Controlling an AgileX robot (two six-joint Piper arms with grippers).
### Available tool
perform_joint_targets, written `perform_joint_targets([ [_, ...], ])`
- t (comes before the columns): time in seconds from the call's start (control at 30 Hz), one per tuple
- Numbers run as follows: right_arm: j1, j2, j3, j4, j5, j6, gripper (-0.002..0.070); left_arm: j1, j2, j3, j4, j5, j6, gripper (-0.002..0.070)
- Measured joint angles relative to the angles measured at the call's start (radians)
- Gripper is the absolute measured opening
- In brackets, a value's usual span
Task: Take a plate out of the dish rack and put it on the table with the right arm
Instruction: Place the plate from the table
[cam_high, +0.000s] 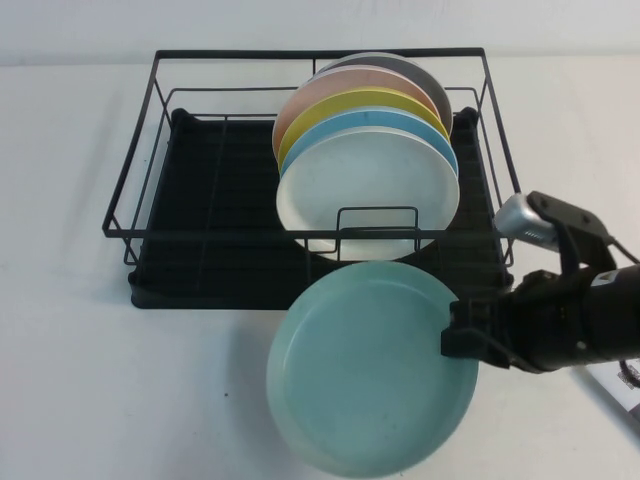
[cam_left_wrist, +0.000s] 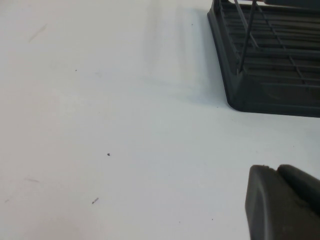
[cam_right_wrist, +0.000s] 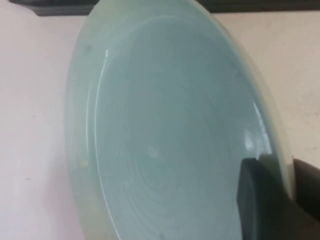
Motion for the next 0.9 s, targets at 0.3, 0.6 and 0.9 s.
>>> perform_joint_targets([
  [0.3, 0.000, 0.165, 0.002, 0.235, -0.060, -0.224, 0.0053, 0.000, 0.000, 0.000, 0.000, 0.000, 0.000, -0.0004],
  [0.6, 0.004, 0.266, -0.002, 0.298, -0.085, -0.260, 0.0052, 0.000, 0.000, 0.000, 0.000, 0.000, 0.000, -0.0004],
  [0.9, 0.006, 0.284, -0.002, 0.323, -0.102, -0.260, 0.0094, 0.000, 0.000, 0.000, 0.000, 0.000, 0.000, -0.0004],
])
